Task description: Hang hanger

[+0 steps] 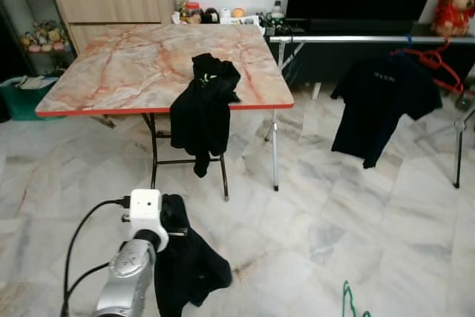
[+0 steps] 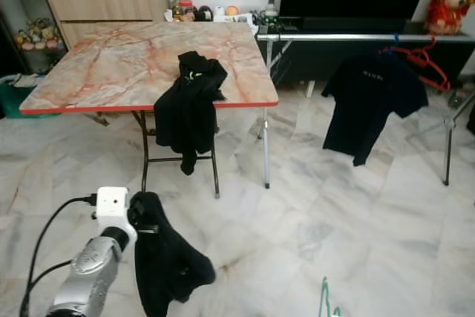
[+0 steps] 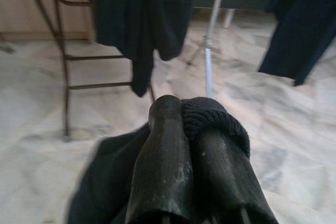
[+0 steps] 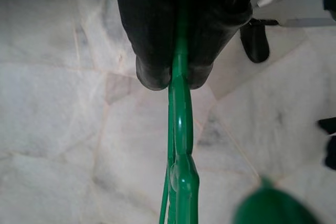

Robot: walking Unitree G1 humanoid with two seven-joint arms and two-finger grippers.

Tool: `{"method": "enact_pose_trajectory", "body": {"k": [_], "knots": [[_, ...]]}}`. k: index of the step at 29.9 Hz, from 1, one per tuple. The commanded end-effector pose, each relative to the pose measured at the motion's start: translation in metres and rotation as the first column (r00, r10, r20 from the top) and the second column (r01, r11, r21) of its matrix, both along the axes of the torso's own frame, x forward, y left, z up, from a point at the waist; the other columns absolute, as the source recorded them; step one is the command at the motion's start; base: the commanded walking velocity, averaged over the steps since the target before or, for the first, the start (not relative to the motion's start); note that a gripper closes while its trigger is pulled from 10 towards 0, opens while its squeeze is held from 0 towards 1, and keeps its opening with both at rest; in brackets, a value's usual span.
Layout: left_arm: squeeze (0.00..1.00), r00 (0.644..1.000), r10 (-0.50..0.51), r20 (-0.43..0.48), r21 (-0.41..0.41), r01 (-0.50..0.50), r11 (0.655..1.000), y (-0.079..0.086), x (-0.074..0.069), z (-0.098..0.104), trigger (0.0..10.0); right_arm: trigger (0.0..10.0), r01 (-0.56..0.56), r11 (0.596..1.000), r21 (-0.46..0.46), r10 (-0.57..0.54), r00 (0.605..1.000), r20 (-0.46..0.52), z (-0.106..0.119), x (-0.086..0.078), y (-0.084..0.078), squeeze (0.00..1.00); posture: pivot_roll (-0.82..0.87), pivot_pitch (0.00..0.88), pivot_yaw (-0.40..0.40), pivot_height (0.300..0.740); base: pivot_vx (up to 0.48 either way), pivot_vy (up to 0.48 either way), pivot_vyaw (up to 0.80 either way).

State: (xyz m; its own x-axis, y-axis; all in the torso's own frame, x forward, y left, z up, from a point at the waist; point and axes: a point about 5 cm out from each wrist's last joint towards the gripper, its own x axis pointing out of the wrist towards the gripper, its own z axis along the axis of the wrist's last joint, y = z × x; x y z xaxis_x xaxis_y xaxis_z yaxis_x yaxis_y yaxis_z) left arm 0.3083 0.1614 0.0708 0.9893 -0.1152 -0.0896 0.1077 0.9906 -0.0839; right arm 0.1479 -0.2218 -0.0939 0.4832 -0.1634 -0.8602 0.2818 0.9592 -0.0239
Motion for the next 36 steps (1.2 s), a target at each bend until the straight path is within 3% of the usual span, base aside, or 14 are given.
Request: {"method": "enact_pose_trajectory", "body": {"k": [1, 5, 21, 27, 36], "knots": [[0.00, 0.999, 0.001, 0.047, -0.010, 0.000, 1.000, 0.003, 0.003, 0.009, 10.0, 10.0, 0.004, 1.000, -0.012, -0.004, 1.000, 0.011, 0.002, 0.003, -0.005, 0.00, 0.07, 0.000, -0.020, 0.740, 0.000, 0.000, 0.00], [0.00, 0.999, -0.002, 0.055, -0.011, 0.003, 1.000, 0.003, 0.002, 0.010, 10.0, 10.0, 0.008, 1.000, -0.010, -0.008, 1.000, 0.014, 0.002, 0.003, -0.004, 0.00, 0.07, 0.000, -0.016, 0.740, 0.000, 0.000, 0.00], [0.00, 0.997, 0.025, 0.067, -0.013, -0.024, 1.000, 0.007, 0.002, 0.017, 10.0, 10.0, -0.005, 1.000, -0.007, 0.005, 1.000, 0.021, 0.003, 0.006, -0.005, 0.00, 0.08, 0.000, -0.021, 0.740, 0.339, 0.000, 0.00], [0.00, 0.995, 0.049, 0.090, -0.022, -0.047, 0.999, 0.011, 0.005, 0.024, 10.0, 10.0, -0.014, 1.000, -0.011, 0.014, 0.999, 0.032, 0.005, 0.009, -0.004, 0.00, 0.08, 0.000, -0.021, 0.740, 0.357, 0.000, 0.00], [0.00, 0.984, 0.056, 0.169, -0.039, -0.051, 0.998, 0.012, 0.012, 0.049, 10.0, 10.0, 0.007, 1.000, 0.010, -0.007, 0.999, 0.034, 0.005, 0.012, -0.003, 0.00, 0.09, 0.000, -0.024, 0.740, 0.360, 0.000, 0.51]]}}
